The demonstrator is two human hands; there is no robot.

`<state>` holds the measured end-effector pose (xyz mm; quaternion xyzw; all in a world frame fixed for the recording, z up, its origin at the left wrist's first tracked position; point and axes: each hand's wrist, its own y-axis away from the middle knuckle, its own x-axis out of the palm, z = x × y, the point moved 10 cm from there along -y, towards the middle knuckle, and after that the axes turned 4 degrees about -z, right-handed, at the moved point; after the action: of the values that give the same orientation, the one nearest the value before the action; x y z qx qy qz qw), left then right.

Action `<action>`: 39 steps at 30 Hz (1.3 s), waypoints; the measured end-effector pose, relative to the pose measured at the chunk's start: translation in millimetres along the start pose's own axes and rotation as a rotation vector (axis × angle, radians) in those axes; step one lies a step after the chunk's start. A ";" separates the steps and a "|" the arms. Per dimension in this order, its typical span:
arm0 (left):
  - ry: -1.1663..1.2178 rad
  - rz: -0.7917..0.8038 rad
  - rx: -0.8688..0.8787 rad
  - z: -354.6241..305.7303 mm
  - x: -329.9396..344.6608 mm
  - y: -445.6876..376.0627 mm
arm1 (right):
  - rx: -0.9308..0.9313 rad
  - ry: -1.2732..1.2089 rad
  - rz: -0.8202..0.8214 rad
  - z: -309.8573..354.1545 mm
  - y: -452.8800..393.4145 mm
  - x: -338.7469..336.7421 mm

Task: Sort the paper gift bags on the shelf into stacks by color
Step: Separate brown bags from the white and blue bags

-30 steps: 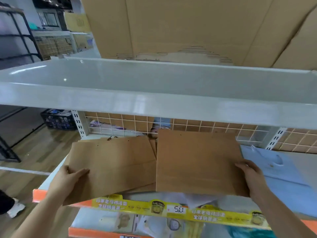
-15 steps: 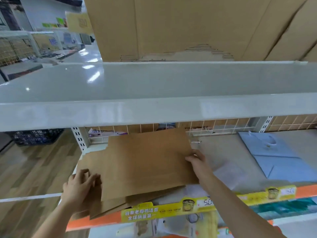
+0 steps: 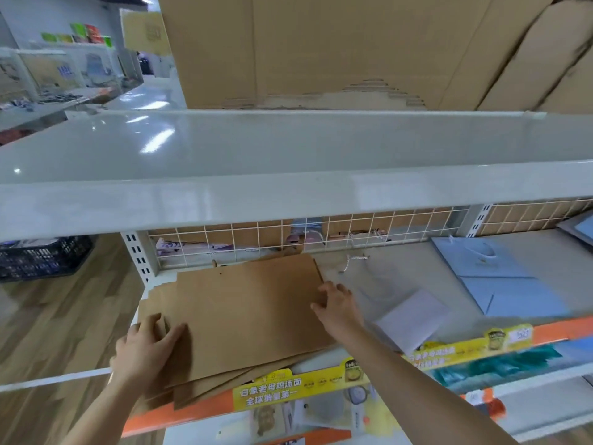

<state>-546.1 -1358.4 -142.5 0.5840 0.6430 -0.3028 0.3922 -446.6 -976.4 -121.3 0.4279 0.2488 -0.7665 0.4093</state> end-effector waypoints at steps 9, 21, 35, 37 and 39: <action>-0.050 -0.117 -0.026 -28.7 -21.1 22.4 | -0.022 -0.137 0.097 -20.3 4.6 -24.4; 0.169 -0.002 0.149 -185.3 0.1 142.2 | 0.020 -0.284 0.269 -155.9 22.7 -136.6; 0.026 0.301 0.488 -387.9 136.5 287.6 | 0.104 -0.165 0.222 -355.8 38.9 -301.5; 0.017 0.290 0.534 -421.8 149.8 300.9 | 0.123 -0.155 0.203 -379.6 38.0 -316.9; 0.076 0.276 0.578 -456.3 161.8 309.7 | 0.151 -0.175 0.171 -404.9 34.5 -333.0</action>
<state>-310.4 -847.0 -27.8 0.7637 0.4595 -0.3948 0.2231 -135.0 -560.8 -42.6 0.4085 0.1164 -0.7798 0.4599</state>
